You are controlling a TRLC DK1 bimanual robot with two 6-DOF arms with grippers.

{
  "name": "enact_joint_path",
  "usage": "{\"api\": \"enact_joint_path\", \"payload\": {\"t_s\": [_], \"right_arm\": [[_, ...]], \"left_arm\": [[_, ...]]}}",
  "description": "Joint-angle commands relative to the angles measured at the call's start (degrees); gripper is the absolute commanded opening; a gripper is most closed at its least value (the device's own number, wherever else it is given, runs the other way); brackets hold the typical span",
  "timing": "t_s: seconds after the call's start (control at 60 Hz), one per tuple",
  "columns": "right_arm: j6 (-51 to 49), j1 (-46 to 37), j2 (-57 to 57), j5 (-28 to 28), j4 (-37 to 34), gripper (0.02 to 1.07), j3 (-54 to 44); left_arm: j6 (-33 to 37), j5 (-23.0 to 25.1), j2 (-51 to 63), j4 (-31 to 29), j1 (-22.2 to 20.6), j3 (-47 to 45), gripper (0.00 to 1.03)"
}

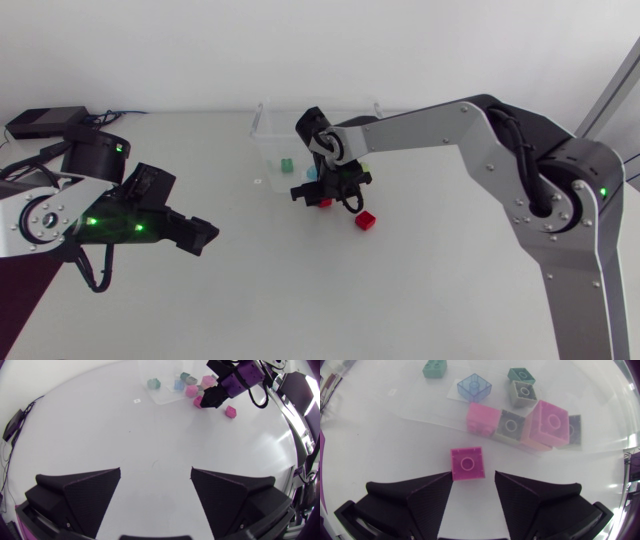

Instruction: Pick up the duplo bricks and place them in the container

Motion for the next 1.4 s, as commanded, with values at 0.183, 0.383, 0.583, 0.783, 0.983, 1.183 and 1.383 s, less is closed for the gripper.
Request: {"api": "enact_joint_path", "payload": {"t_s": [0.183, 0.383, 0.583, 0.783, 0.983, 1.183, 1.383], "right_arm": [[-2.89, -0.4, 1.23, -1.06, -2.05, 0.75, 0.69], [-3.94, 0.3, 0.52, 0.79, -1.53, 0.92, -0.37], [-2.89, 1.27, 1.32, 1.31, -0.91, 0.77, 0.69], [-3.06, 1.53, 1.93, 1.75, -0.56, 0.62, 1.3], [-3.32, 0.74, 3.86, 0.35, -3.55, 0.57, 4.99], [-3.68, -0.4, 6.5, -2.2, -8.82, 0.54, 9.83], [-3.41, -0.84, 9.14, -3.34, -13.22, 0.49, 14.4]], "left_arm": [[1.1, 0.88, 0.94, 0.3, 0.45, -0.43, 0.98], [1.36, 0.88, 0.85, 0.3, 0.97, -1.13, 0.98], [1.28, 1.23, 0.5, 0.3, 0.89, -1.04, 0.98], [1.8, 1.67, 0.23, 0.21, 1.76, -1.57, 0.98], [1.89, 2.46, 0.23, 0.21, 2.38, -1.57, 0.98], [2.68, 3.52, 0.23, 0.21, 3.61, -1.66, 0.98], [2.86, 3.96, 0.41, 0.21, 3.87, -1.31, 0.98]]}}
